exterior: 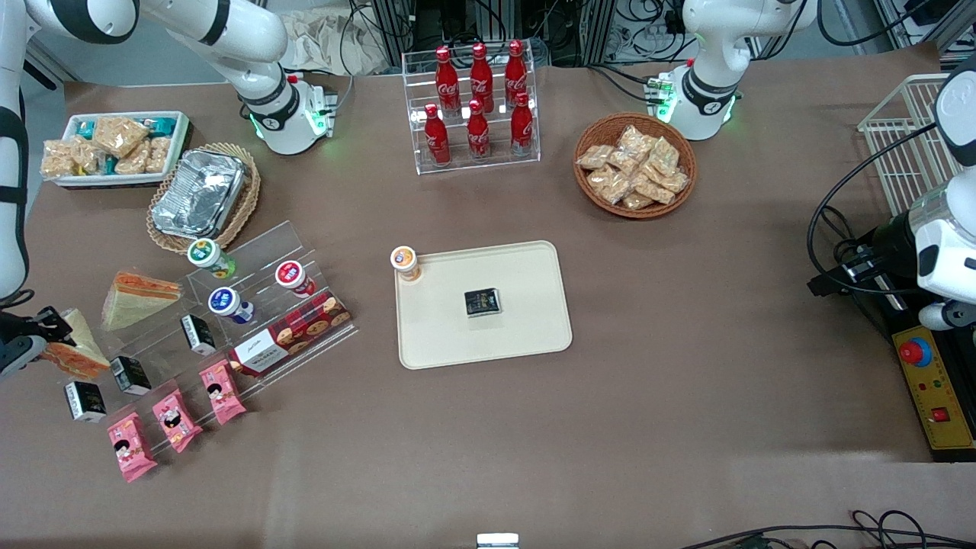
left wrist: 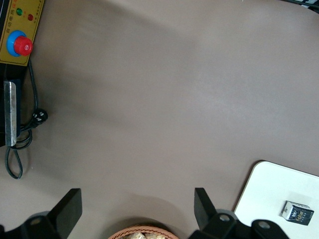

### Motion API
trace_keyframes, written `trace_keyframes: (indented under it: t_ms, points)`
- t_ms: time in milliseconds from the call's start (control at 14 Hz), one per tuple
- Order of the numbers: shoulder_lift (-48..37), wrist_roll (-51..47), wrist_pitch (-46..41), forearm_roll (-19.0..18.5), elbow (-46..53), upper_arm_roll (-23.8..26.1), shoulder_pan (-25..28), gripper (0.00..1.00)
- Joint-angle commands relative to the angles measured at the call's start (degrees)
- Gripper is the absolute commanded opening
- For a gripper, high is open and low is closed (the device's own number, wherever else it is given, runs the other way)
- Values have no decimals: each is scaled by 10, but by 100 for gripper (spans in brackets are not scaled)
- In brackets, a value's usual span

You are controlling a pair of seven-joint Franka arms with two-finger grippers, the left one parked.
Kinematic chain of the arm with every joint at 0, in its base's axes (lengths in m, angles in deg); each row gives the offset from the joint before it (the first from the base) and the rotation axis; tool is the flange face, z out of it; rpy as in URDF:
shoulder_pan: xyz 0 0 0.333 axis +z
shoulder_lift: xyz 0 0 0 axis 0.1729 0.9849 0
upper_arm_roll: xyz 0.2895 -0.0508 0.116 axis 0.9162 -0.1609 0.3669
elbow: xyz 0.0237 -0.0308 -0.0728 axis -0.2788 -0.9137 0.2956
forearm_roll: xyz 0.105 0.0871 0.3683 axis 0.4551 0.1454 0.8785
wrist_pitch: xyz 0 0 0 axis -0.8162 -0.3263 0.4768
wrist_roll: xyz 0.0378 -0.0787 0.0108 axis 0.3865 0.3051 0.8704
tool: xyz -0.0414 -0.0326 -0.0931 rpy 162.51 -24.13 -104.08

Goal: Place sandwich on tray
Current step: 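Lift the sandwich out of the rack and carry it toward the cream tray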

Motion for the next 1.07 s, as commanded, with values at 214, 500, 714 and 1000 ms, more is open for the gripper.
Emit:
trace_keyframes:
  t_ms: [214, 500, 714, 1000]
  points:
    - [-58, 5, -90, 10, 53, 9, 48, 26]
    - [-94, 11, -116, 96, 51, 8, 139, 26]
    - [-94, 5, -121, 126, 51, 8, 236, 26]
    - [-68, -56, -102, 122, 51, 6, 392, 26]
